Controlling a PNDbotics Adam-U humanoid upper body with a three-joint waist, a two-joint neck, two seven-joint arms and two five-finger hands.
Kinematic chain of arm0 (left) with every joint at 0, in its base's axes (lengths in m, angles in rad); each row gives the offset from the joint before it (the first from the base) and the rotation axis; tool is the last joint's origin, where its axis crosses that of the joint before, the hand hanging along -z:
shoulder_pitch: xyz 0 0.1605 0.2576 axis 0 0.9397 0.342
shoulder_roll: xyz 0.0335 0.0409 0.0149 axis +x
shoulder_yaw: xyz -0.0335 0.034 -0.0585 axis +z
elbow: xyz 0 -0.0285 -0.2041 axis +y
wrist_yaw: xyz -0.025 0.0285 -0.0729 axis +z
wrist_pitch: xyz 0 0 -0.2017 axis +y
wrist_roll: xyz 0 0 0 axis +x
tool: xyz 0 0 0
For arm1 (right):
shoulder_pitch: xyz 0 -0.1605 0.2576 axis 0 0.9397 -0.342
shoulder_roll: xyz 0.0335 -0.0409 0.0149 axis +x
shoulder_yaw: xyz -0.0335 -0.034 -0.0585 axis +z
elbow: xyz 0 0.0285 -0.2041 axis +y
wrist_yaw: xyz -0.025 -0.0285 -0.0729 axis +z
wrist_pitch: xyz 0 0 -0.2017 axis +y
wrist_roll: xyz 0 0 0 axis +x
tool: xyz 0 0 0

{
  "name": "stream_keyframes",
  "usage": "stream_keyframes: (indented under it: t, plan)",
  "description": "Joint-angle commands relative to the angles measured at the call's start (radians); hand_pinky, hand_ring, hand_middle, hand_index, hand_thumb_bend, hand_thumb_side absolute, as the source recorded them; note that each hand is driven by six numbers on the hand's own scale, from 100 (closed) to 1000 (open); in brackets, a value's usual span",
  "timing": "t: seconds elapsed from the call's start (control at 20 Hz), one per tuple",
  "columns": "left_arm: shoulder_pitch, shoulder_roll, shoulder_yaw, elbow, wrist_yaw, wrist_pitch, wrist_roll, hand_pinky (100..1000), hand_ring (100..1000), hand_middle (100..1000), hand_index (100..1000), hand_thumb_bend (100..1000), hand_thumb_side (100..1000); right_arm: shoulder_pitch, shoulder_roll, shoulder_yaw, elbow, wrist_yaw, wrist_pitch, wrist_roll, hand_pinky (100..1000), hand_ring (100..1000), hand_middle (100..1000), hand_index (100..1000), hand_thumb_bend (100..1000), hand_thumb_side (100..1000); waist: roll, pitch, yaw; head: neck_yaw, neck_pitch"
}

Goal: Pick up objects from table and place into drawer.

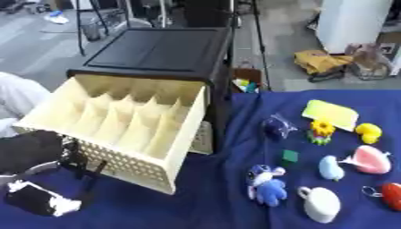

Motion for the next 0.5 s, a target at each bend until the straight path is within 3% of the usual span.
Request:
stream_keyframes:
  t: [0.05,0.5]
  plan:
    - [-0.015,0.015,-0.016,-0.007,0.018,-0.02,-0.006,100,120,150,432,384,726,-0.012,-0.021,-0.006,-0.015,-0.011,0.001,-0.003,742,819,679,723,229,969,0.0,-0.014,-0.002,0.004,-0.011]
    - [-0.056,-0.002,-0.046,-0.007,0.024,-0.035,-0.035,100,120,150,432,387,725,-0.009,-0.021,-0.005,-0.015,-0.013,0.002,-0.002,743,819,679,723,227,969,0.002,-0.017,-0.006,0.01,-0.009]
